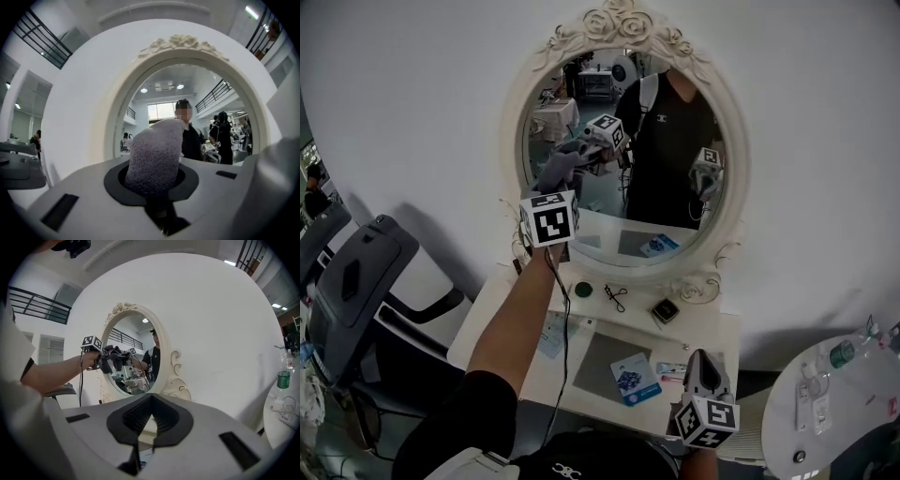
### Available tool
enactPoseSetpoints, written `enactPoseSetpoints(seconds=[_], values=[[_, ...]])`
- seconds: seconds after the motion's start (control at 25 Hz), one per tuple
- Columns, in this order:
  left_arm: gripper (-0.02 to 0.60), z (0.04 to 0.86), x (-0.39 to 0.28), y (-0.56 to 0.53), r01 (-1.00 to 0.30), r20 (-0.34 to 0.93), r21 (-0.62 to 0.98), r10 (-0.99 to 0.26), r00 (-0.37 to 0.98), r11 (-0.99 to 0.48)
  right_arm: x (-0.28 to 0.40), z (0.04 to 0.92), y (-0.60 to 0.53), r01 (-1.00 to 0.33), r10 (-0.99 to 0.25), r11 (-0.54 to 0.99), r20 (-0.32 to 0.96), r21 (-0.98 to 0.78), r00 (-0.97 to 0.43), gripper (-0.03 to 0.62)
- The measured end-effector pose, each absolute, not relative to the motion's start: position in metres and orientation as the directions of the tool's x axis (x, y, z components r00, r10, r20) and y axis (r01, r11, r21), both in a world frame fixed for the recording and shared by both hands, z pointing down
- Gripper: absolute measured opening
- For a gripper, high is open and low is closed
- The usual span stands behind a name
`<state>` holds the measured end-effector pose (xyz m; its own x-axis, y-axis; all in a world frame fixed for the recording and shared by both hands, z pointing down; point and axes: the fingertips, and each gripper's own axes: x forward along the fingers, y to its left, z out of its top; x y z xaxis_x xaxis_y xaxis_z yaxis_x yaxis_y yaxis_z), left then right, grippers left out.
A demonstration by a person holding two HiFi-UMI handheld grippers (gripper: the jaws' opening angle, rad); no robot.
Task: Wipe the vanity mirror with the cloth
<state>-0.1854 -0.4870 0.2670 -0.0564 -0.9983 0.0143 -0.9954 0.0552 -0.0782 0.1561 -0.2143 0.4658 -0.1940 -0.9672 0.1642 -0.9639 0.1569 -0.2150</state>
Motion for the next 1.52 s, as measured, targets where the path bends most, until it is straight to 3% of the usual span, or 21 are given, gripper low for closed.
enactPoseSetpoints(seconds=[0.2,0.48,0.8,1.12,1.4,1.52], values=[[0.060,0.304,-0.248,-0.512,-0.988,0.097,-0.075,-0.985,-0.143,0.136,0.155,0.468,-0.214,-0.968,-0.967,0.143,0.180,-0.205,-0.181,0.011],[0.060,0.313,-0.238,-0.516,-0.991,0.070,-0.042,-0.989,-0.131,0.128,0.164,0.471,-0.211,-0.975,-0.969,0.114,0.193,-0.191,-0.151,0.011],[0.060,0.316,-0.118,-0.505,-0.995,0.043,-0.029,-0.995,0.090,-0.091,0.166,0.472,-0.207,-0.976,-0.968,0.116,0.199,-0.182,-0.152,0.011],[0.061,0.312,-0.001,-0.489,-0.975,0.018,-0.097,-0.980,0.200,-0.201,0.203,0.473,-0.197,-0.981,-0.976,0.051,0.197,-0.189,-0.089,0.011],[0.063,0.326,0.088,-0.478,-0.913,0.032,-0.248,-0.945,0.327,-0.324,0.222,0.469,-0.197,-0.982,-0.981,0.026,0.185,-0.186,-0.061,0.011],[0.063,0.342,0.121,-0.473,-0.830,0.067,-0.437,-0.932,0.355,-0.347,0.222,0.466,-0.199,-0.983,-0.982,0.027,0.179,-0.183,-0.060,0.011]])
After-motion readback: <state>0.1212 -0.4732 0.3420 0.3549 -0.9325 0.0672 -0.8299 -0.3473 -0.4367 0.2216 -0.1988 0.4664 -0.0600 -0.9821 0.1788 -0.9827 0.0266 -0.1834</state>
